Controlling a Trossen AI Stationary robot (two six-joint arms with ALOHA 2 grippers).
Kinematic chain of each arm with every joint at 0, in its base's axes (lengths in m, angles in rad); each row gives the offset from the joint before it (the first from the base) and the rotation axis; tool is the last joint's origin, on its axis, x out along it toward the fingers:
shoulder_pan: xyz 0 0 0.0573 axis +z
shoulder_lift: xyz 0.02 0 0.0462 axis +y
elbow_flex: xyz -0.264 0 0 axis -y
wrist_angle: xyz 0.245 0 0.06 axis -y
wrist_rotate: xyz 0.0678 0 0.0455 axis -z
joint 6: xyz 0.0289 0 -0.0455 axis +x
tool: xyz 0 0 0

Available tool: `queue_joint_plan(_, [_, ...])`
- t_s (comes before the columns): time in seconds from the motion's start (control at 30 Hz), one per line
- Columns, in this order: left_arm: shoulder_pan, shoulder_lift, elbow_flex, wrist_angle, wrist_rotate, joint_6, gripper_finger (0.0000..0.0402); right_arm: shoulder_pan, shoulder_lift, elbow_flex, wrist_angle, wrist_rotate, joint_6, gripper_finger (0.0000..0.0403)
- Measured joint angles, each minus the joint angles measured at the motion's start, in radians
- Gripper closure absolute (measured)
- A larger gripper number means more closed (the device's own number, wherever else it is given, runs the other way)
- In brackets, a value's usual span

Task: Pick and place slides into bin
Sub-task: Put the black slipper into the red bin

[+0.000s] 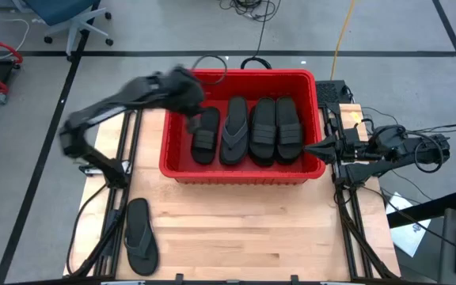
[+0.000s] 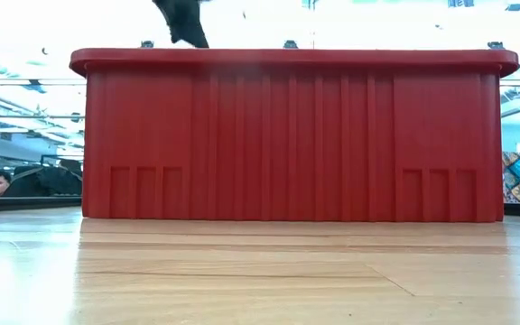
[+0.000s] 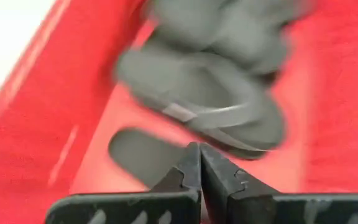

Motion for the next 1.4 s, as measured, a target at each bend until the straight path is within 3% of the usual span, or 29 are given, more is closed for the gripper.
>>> queue_joint_plan(0.1, [-0.038,-0.153,0.001,-0.026,0.160,0.100,0.0401,0.000,0.000,0.000,-0.010,0.000,0.000,0.0403])
queue_joint_plan(0.2, [-0.103,-0.279,0.001,-0.084,0.233,0.052,0.0401,0.000,0.000,0.000,-0.020,0.000,0.000,0.0403])
queue_joint_plan(0.33, [-0.256,-0.387,0.002,-0.245,0.170,-0.180,0.0401,0.000,-0.003,0.000,-0.030,0.000,0.000,0.0403])
queue_joint_plan(0.5, [-0.507,-0.406,-0.028,-0.437,0.056,-0.475,0.0401,0.000,-0.010,0.000,-0.032,-0.057,-0.042,0.0403])
queue_joint_plan(0.6, [-0.625,-0.404,-0.107,-0.374,0.051,-0.600,0.0401,0.000,-0.015,0.000,-0.035,-0.084,-0.065,0.0403])
queue_joint_plan(0.8, [-0.818,-0.449,-0.363,-0.070,0.014,-0.909,0.0401,0.000,-0.026,0.000,-0.057,-0.118,-0.072,0.0403])
queue_joint_plan(0.97, [-1.020,-0.472,-0.567,0.145,-0.114,-1.139,0.0401,0.000,-0.027,0.000,-0.061,-0.201,-0.074,0.0403])
queue_joint_plan(1.17, [-1.249,-0.473,-0.737,0.263,-0.154,-1.436,0.0401,0.000,-0.027,0.000,-0.061,-0.212,-0.033,0.0403])
queue_joint_plan(1.4, [-1.393,-0.471,-0.869,0.321,-0.129,-1.768,0.0381,0.000,-0.027,0.000,-0.060,-0.188,-0.003,0.0403])
